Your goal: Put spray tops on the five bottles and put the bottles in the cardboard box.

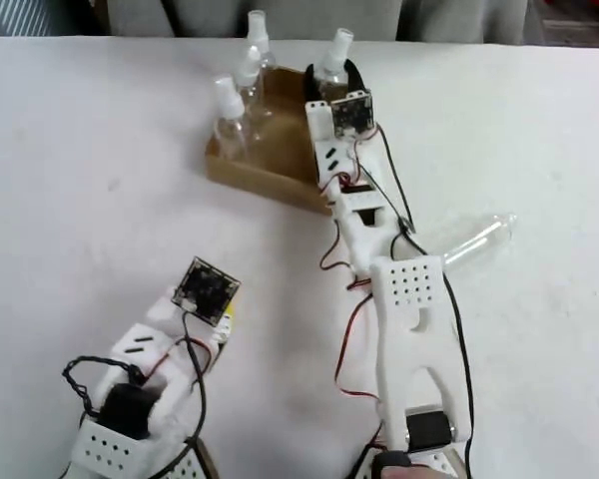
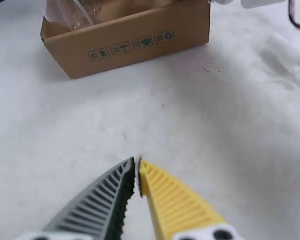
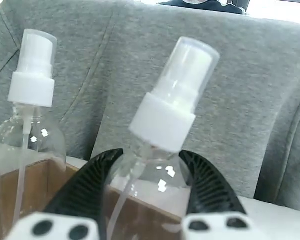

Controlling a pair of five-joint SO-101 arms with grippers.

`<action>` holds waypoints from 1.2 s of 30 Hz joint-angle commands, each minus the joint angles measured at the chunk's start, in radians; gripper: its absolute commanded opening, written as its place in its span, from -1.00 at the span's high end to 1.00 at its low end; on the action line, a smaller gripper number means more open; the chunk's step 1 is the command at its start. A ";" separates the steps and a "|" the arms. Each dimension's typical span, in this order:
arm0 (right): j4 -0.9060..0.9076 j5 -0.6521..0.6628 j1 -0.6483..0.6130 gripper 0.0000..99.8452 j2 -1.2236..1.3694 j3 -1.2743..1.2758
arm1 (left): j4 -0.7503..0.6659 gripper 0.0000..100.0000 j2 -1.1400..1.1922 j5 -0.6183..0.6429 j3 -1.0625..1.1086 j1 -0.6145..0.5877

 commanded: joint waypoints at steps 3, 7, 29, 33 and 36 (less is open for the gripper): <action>0.096 0.011 0.015 0.96 -0.033 -0.057 | 0.002 0.95 -0.010 -0.012 -0.003 -0.010; 0.104 0.015 0.010 0.96 -0.033 -0.057 | 0.002 0.95 -0.010 -0.014 -0.003 -0.010; 0.182 0.009 0.015 0.55 -0.056 -0.055 | 0.000 0.95 -0.010 -0.014 -0.003 -0.010; 0.191 0.009 0.016 0.54 -0.058 -0.055 | 0.000 0.95 -0.010 -0.014 -0.003 -0.010; 0.191 0.009 0.016 0.54 -0.058 -0.055 | 0.000 0.95 -0.010 -0.014 -0.003 -0.010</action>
